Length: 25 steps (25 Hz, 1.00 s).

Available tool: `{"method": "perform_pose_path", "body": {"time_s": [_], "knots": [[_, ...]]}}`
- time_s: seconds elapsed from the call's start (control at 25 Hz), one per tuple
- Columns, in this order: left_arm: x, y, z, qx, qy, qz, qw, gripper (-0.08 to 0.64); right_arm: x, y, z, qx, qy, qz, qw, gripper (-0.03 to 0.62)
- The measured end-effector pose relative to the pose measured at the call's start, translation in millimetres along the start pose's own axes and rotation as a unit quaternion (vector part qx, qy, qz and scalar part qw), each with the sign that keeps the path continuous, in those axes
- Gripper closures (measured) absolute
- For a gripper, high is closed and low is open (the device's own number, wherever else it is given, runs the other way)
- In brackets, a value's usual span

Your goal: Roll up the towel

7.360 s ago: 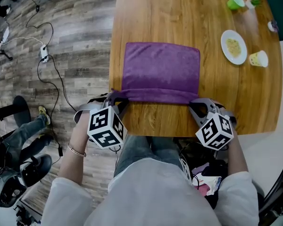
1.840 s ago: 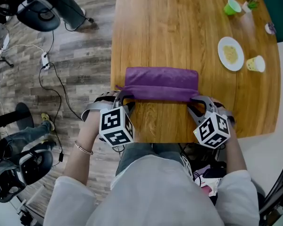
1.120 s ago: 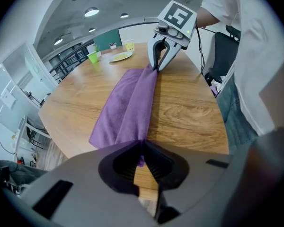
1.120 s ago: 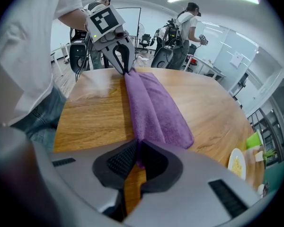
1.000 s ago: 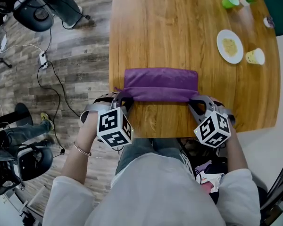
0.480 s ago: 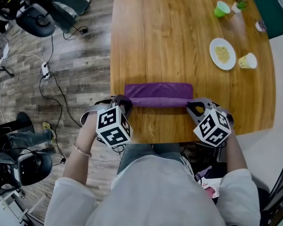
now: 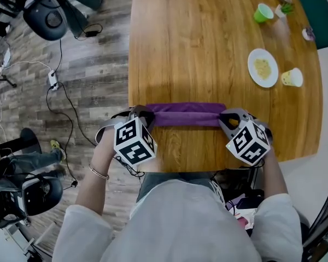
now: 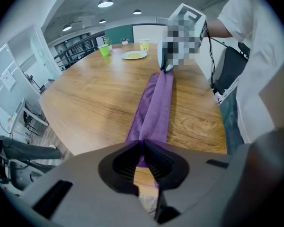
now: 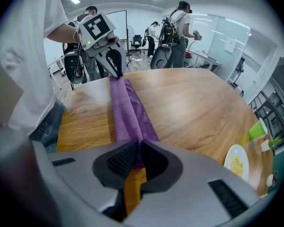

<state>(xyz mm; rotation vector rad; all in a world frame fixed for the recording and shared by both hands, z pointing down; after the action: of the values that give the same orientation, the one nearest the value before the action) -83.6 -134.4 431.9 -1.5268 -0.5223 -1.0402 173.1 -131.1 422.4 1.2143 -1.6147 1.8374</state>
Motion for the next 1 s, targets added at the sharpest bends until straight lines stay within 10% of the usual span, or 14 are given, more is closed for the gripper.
{"method": "perform_pose_path", "body": {"time_s": [1.0], "knots": [[11, -12, -17, -0.074, 0.065, 0.029, 0.9947, 0.502, 17, -9, 15, 0.038, -0.069, 0.026, 0.997, 0.541]]}}
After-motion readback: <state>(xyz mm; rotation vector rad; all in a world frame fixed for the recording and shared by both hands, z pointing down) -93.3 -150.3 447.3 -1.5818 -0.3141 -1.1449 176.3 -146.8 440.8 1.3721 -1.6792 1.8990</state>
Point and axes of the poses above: the fingertips, and each gripper's own axes: x forward along the fingers, z to its right, y out of its top, the point moved 9 cm from there along -x, backward along the fingers, and after that the axes turned 12 degrees about z, right-handed, at the moved point
